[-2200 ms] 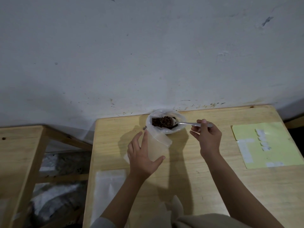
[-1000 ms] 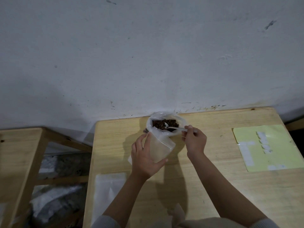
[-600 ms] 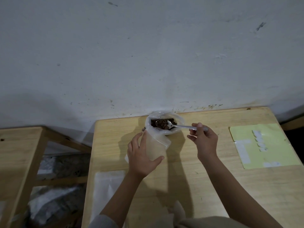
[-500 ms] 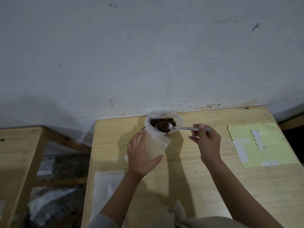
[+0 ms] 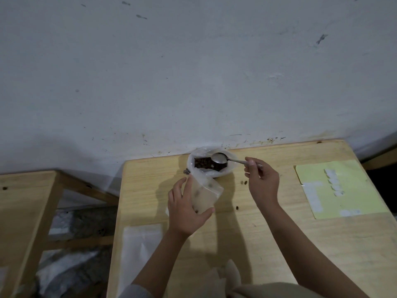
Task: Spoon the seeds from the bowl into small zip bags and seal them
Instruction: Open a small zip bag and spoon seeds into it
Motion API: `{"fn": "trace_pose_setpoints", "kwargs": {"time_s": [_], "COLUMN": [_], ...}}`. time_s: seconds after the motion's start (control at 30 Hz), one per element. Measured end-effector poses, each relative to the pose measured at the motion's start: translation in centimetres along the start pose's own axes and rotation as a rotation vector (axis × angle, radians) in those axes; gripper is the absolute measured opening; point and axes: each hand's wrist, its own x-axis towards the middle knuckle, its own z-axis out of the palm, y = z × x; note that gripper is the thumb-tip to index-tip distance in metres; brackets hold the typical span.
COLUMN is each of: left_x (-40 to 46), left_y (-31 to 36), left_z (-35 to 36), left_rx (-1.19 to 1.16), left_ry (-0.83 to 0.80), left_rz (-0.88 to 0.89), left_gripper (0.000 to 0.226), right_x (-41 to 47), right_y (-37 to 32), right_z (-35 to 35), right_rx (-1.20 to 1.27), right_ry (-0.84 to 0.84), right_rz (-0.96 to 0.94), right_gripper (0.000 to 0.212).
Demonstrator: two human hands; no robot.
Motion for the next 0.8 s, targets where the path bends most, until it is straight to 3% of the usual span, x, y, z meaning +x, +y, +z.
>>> {"fn": "trace_pose_setpoints", "kwargs": {"time_s": [0.23,0.53,0.8], "left_x": [1.1,1.9,1.4], "left_y": [-0.2,-0.5,-0.5], "left_z": [0.7,1.1,0.6], "left_rx": [0.012,-0.001,-0.009], "left_ry": [-0.013,-0.031,-0.009], "left_rz": [0.005,0.026,0.029], "left_gripper": [0.110,0.111,0.108], "right_x": [1.1,1.3,1.0], "right_y": [1.8,1.9,0.2], "right_z": [3.4,4.0,1.5], "right_rx": [-0.138,0.137,0.298], "right_ry": [-0.015,0.106,0.085], "right_rz": [0.110,0.428,0.417], "right_gripper": [0.019,0.024,0.025]}}
